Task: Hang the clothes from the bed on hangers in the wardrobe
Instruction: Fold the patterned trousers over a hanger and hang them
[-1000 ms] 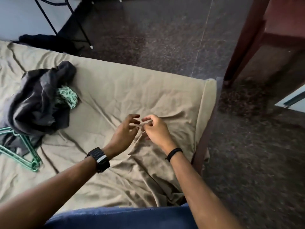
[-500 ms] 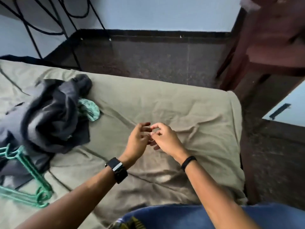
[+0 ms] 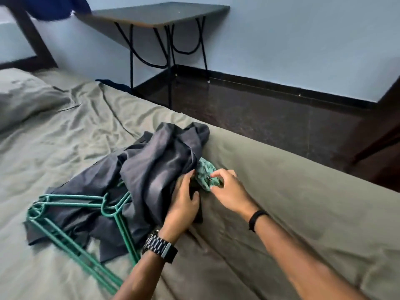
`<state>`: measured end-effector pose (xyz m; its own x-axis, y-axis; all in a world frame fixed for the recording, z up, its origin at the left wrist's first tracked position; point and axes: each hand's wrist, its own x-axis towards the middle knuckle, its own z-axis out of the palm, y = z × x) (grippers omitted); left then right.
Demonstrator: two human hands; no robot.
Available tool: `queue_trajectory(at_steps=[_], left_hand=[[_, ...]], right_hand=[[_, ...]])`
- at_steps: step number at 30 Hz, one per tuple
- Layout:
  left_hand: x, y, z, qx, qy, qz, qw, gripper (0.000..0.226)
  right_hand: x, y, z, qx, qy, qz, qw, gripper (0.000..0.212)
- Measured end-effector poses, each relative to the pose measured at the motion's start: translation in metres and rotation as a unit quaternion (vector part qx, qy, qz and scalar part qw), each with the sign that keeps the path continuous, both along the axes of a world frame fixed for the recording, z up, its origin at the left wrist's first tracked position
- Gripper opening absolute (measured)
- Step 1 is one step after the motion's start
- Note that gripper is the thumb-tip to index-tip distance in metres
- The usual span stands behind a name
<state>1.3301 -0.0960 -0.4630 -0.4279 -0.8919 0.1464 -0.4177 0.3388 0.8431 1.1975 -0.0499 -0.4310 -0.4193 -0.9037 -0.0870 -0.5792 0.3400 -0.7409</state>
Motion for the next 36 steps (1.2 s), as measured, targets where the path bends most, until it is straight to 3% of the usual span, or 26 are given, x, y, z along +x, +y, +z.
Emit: queue_trajectory(at_steps=[3, 5, 7, 13, 16, 20, 24, 27, 29, 31, 34, 36], left_hand=[[0.006, -0.017, -0.008, 0.039, 0.015, 0.004, 0.999, 0.067], [0.007, -0.025, -0.012, 0.06, 0.035, -0.004, 0.998, 0.072], [0.008, -0.03, -0.017, 0.072, 0.038, -0.019, 0.997, 0.075], [0.014, -0.033, -0.033, 0.02, 0.007, -0.015, 1.0, 0.073], [0.009, -0.029, -0.031, 0.003, 0.013, -0.013, 1.0, 0.075], [-0.003, -0.028, -0.02, -0.016, -0.004, 0.019, 1.0, 0.077], [-0.029, -0.011, 0.002, -0.08, -0.037, 0.004, 0.996, 0.087], [-0.058, 0.005, 0.017, -0.143, -0.155, -0.019, 0.977, 0.079], [-0.075, 0.016, 0.021, -0.201, -0.27, -0.036, 0.941, 0.064], [-0.089, 0.039, 0.021, -0.238, -0.333, -0.069, 0.91, 0.049], [-0.105, 0.079, 0.017, -0.295, -0.311, -0.104, 0.897, 0.031], [-0.119, 0.102, 0.019, -0.286, -0.292, -0.141, 0.902, 0.032]], right_hand=[[0.006, -0.032, -0.007, -0.023, 0.058, 0.017, 0.998, 0.058], [0.013, -0.051, -0.016, -0.002, 0.013, 0.041, 0.999, 0.077], [0.017, -0.061, -0.031, 0.033, -0.006, 0.069, 0.997, 0.083], [-0.017, -0.042, -0.039, 0.048, 0.006, 0.045, 0.998, 0.026], [-0.043, -0.021, -0.011, -0.017, -0.035, -0.002, 0.999, 0.023], [-0.076, 0.029, 0.043, -0.148, -0.29, -0.082, 0.942, 0.044], [-0.103, 0.082, 0.096, -0.289, -0.419, -0.109, 0.854, 0.056], [-0.122, 0.121, 0.126, -0.364, -0.426, -0.134, 0.817, 0.051], [-0.132, 0.14, 0.139, -0.395, -0.419, -0.155, 0.803, 0.044], [-0.144, 0.168, 0.149, -0.437, -0.414, -0.177, 0.779, 0.04], [-0.17, 0.212, 0.15, -0.462, -0.397, -0.221, 0.761, 0.034], [-0.186, 0.237, 0.137, -0.421, -0.353, -0.267, 0.792, 0.034]])
